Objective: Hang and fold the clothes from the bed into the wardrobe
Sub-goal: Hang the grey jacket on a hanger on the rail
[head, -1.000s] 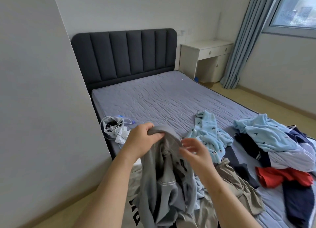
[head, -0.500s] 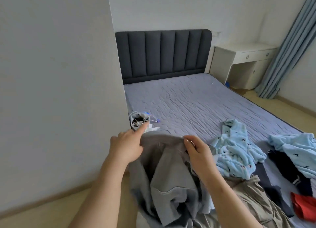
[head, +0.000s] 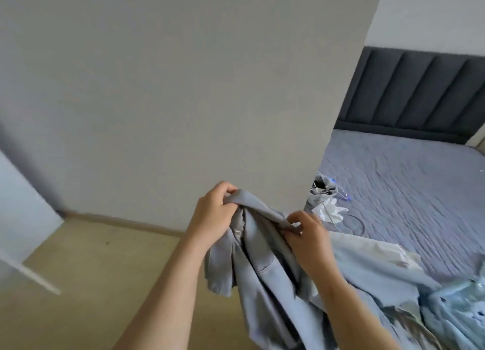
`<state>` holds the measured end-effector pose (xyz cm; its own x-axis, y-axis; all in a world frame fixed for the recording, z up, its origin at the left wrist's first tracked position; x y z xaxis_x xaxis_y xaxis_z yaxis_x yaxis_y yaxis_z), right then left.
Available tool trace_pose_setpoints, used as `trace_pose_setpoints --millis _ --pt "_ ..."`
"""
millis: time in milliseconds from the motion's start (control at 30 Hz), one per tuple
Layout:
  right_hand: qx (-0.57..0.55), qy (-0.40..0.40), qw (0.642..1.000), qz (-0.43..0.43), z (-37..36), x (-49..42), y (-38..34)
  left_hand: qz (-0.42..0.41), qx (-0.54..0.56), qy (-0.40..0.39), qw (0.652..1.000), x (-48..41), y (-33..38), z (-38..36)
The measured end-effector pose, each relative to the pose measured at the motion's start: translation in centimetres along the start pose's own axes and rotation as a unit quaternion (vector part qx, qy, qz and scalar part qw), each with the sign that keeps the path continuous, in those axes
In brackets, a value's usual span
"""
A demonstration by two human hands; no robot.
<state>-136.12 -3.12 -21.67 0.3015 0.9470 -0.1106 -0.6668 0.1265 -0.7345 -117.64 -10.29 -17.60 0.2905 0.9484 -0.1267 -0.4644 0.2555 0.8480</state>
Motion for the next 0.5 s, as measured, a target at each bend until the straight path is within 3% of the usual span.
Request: trace_pose_setpoints --millis 267,500 --pt "-0.064 -0.087 0.988 0.113 -13.9 0.9 -15.9 0.091 -0.038 0.241 0.966 8.2 -8.9 21.8" --pt "-0.15 -0.203 0.94 0.229 -25.7 5.5 -30.5 0.193 -0.147 0.362 0.9 21.0 -14.4 36.4"
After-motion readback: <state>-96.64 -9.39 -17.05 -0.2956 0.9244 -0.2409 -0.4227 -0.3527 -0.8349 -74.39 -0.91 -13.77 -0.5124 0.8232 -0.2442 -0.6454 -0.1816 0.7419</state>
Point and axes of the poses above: each hand's wrist, its own x-axis away from the middle knuckle, its own z-axis out of the back of the hand, y = z × x, the point moved 6 cm from there along -x, towards the middle knuckle, and after that the axes turned 5 degrees about -y, right-handed, at the moved point
